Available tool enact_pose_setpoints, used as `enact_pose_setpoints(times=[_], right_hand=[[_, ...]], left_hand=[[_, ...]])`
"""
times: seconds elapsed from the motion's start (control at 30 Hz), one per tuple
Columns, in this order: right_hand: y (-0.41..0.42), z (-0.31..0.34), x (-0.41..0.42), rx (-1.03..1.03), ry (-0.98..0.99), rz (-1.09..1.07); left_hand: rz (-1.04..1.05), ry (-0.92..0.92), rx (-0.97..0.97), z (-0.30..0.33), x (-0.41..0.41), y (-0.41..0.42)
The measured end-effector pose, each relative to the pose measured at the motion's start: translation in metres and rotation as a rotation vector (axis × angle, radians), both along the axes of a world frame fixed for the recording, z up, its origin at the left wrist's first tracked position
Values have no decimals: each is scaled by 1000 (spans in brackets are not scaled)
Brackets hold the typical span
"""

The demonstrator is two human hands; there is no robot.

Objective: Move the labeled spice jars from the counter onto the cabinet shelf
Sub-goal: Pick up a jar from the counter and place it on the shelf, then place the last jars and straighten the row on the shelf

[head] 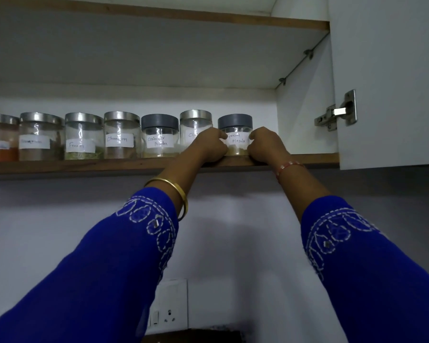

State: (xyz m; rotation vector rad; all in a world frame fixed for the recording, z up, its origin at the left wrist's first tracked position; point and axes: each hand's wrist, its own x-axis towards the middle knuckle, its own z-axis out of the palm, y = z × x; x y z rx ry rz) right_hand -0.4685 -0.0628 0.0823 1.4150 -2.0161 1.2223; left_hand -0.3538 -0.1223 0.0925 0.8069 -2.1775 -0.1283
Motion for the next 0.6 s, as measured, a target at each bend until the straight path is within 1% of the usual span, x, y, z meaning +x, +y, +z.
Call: enact_pose_setpoints(times=[0.07,0.17,0.27,0.37,0.43,0.5,0.6], right_hand=[[8,-9,7,-63,17,23],[21,-28,18,-204,8,125],[31,-56,27,-313,59,173],[42,-100,49,-363,-1,269],[48,-134,69,-312,-39,299],[51,-168,90,-255,-47,330],[55,-211,123,-216,-130,400]], left_hand=[[-14,125,-74,-10,3,6],[-34,281,-216,-30,12,16],[-96,424,-272,-55,29,28],[-183,572,-254,-90,57,44],[-221,646,-184,-119,78,55],[-204,671,-117,-149,98,63],[-152,659,-64,-192,131,72]])
